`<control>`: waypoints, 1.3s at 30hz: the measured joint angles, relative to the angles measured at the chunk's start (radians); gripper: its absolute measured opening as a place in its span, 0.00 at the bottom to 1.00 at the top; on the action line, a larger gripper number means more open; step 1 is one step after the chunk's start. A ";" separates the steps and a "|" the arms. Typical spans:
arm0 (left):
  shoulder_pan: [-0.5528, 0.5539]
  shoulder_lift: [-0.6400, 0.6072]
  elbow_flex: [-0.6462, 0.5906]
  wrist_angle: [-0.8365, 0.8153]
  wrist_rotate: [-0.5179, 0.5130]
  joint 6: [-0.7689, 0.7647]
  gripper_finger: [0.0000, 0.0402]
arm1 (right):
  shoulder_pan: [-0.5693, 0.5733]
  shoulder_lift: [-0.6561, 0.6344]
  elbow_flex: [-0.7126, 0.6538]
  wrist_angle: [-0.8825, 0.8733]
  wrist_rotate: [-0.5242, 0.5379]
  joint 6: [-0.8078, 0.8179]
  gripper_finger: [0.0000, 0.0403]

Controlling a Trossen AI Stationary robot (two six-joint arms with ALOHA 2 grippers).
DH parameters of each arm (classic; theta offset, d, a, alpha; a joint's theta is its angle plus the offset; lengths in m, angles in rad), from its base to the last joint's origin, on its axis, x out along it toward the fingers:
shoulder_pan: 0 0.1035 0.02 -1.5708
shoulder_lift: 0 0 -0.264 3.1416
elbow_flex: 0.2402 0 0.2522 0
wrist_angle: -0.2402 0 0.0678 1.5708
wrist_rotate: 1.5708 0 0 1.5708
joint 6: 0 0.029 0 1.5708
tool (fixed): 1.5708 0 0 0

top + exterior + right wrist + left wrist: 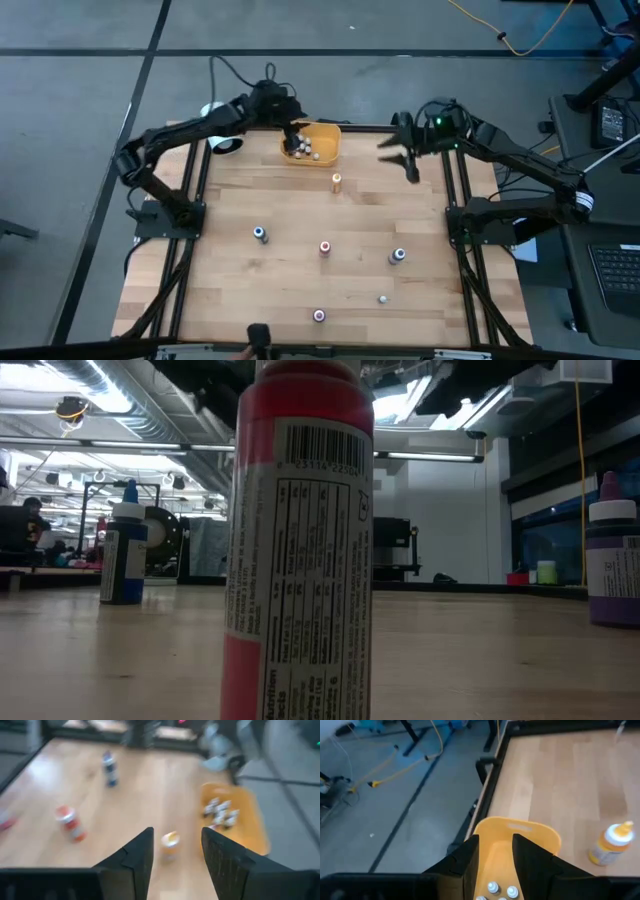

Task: Pick & Place food coloring
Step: Put the small orange food coloring bottle into the yellow bin

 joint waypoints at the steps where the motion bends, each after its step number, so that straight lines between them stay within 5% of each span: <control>1: 0.000 -0.022 0.000 -0.008 -0.001 0.001 0.28 | 0.019 -0.009 0.000 -0.032 0.000 -0.003 0.41; 7: 0.000 -0.102 -0.002 -0.048 -0.013 -0.006 0.28 | 0.203 -0.063 0.000 -0.132 0.026 0.010 0.41; 13: 0.000 -0.116 -0.003 -0.125 -0.014 -0.007 0.28 | 0.531 -0.030 0.019 -0.185 0.310 0.151 0.41; 20: -0.010 -0.118 -0.004 -0.167 0.026 -0.006 0.28 | 0.852 0.077 0.059 -0.226 0.587 0.628 0.41; 25: -0.047 -0.145 -0.004 -0.168 0.057 0.041 0.28 | 1.041 0.160 0.061 -0.236 0.691 1.007 0.41; 34: -0.124 -0.194 -0.004 -0.165 0.001 0.035 0.28 | 1.419 0.375 0.054 -0.206 1.036 1.630 0.41; 39: -0.165 -0.215 -0.004 -0.160 -0.050 0.001 0.28 | 1.531 0.541 0.054 -0.195 0.932 1.979 0.41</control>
